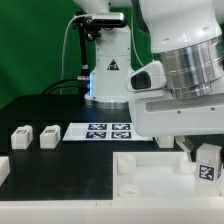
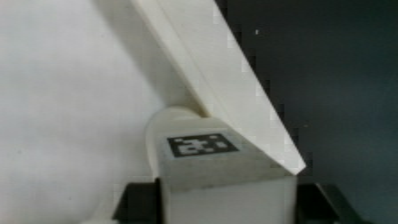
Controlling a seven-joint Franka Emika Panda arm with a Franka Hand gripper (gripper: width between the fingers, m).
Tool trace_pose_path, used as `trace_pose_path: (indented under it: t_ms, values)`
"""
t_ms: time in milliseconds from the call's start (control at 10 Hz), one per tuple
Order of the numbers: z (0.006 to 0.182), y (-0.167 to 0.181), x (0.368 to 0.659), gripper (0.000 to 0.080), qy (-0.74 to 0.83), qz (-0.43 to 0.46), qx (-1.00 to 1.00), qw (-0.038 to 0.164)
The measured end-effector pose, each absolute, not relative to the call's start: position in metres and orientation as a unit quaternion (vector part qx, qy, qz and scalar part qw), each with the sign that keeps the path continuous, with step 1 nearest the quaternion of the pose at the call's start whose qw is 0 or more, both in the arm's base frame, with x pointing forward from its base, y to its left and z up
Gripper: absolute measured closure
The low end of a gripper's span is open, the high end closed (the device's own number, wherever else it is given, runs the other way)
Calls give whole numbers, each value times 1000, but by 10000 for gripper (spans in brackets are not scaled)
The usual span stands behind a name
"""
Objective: Assemble one leg
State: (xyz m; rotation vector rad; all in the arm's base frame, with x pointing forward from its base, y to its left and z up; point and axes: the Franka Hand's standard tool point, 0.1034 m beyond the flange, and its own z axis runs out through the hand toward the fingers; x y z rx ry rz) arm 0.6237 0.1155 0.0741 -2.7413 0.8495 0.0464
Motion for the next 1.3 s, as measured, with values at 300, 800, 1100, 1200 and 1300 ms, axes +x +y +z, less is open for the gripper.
trace_pose_path:
  t_ms: [300,800,1100,1200,1300]
  values:
    - [73,113,626,485,549,45,-820,155]
    - [72,112,626,485,626,69,-757,175]
    - [71,115,625,236,458,23,-875,157]
    - [70,117,624,177,402,6,-903,151]
    - [70,115,624,177,368,0,-917,151]
